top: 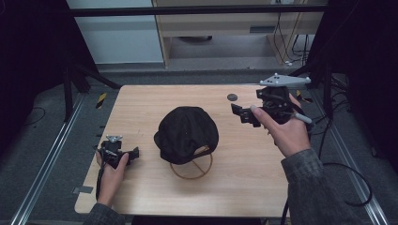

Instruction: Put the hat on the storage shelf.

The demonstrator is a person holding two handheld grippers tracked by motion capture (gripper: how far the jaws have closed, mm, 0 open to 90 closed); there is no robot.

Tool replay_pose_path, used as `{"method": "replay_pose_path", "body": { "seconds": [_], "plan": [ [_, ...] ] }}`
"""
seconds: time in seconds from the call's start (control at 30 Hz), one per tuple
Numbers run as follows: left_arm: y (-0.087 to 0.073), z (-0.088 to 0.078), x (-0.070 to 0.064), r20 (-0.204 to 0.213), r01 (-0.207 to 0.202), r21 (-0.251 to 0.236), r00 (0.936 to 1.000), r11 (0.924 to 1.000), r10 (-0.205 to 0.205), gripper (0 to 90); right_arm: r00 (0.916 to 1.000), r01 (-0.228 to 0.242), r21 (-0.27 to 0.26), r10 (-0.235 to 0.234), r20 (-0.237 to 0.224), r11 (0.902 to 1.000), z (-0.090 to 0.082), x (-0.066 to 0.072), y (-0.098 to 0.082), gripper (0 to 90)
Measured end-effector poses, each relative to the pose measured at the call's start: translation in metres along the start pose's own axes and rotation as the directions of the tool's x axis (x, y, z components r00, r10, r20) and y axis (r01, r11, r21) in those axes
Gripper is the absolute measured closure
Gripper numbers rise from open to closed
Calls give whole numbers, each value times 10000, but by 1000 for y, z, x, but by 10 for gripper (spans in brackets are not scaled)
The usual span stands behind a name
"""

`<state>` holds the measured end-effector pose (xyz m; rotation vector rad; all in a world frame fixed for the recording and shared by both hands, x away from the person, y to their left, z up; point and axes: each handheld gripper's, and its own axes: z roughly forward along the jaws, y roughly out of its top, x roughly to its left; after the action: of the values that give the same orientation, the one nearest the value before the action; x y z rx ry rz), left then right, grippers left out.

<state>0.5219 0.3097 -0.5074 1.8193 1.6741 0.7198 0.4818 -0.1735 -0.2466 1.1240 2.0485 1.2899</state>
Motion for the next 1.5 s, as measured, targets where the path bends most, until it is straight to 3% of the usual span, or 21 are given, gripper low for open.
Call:
{"method": "replay_pose_path", "body": {
  "seconds": [0.3, 0.6, 1.03, 1.5],
  "plan": [
    [0, 0, 0, -6, -12, 13, 10000, 10000, 12, 0, 9953, -358, 124, 346, 902, 9993, -1, -33, -31, 114],
    [0, 0, 0, -8, -14, 15, 10000, 10000, 14, 0, 9912, -510, 385, 458, 1245, 9980, 2, -51, -53, 114],
    [0, 0, 0, -8, -11, 15, 10000, 10000, 11, 0, 9888, -582, 900, 450, 1425, 9942, 13, -58, -82, 110],
    [0, 0, 0, -9, -12, 15, 10000, 10000, 12, 0, 9862, -1175, 1332, 998, 1321, 9841, 38, -53, -131, 111]
  ]
}}
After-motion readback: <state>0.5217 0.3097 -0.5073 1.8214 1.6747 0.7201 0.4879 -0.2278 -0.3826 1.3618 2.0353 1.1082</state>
